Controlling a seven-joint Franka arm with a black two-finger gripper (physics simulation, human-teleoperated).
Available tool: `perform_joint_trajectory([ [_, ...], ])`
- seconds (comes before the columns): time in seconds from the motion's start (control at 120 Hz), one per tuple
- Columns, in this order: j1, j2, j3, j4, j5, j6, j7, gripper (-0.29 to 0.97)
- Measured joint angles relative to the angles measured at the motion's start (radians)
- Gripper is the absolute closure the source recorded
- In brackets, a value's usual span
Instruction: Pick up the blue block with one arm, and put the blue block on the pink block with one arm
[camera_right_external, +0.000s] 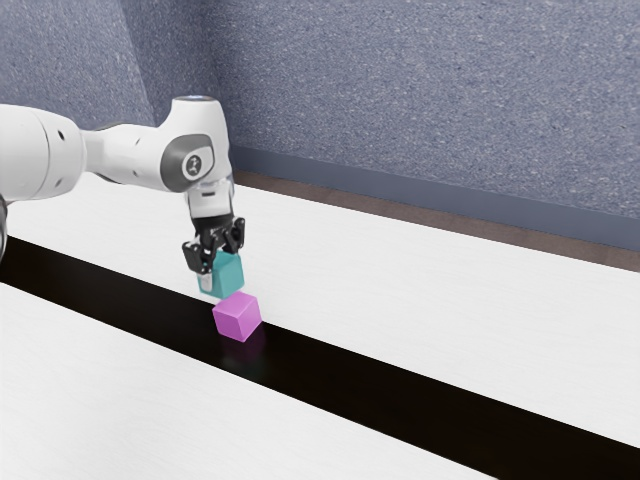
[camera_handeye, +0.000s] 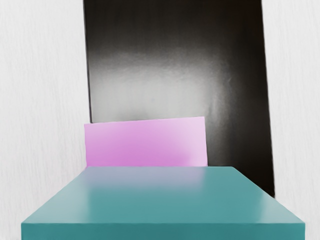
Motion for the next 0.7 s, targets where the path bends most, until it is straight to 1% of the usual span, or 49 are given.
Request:
perform_joint_trajectory([
  [0.517, -0.013, 0.020, -0.001, 0.004, -0.017, 0.027, 0.018, 0.34],
  [0.7, -0.023, 0.020, 0.000, -0.010, -0.057, 0.029, 0.022, 0.34],
])
